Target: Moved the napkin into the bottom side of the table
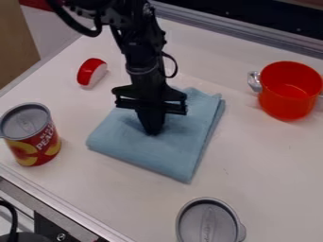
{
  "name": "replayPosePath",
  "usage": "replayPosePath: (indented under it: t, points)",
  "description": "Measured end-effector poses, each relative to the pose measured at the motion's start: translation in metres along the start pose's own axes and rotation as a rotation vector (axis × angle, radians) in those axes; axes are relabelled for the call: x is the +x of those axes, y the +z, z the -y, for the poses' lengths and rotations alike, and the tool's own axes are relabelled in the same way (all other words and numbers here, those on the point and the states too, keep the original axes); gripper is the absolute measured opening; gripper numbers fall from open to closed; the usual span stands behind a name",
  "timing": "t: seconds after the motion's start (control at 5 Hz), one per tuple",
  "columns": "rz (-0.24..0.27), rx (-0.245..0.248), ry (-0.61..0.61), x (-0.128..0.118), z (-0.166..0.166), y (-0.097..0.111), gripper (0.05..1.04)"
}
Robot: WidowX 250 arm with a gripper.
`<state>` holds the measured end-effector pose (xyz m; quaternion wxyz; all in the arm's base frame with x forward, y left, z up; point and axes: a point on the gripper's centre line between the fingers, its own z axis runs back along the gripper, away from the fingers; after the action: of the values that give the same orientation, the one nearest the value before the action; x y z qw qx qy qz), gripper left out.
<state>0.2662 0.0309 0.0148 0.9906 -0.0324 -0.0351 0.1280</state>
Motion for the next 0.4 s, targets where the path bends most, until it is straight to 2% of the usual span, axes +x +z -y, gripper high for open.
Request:
replayPosePath:
  t: [0.4]
  points:
    - [0.028,0.009,-0.041,-0.023,-0.004,-0.001,0.053]
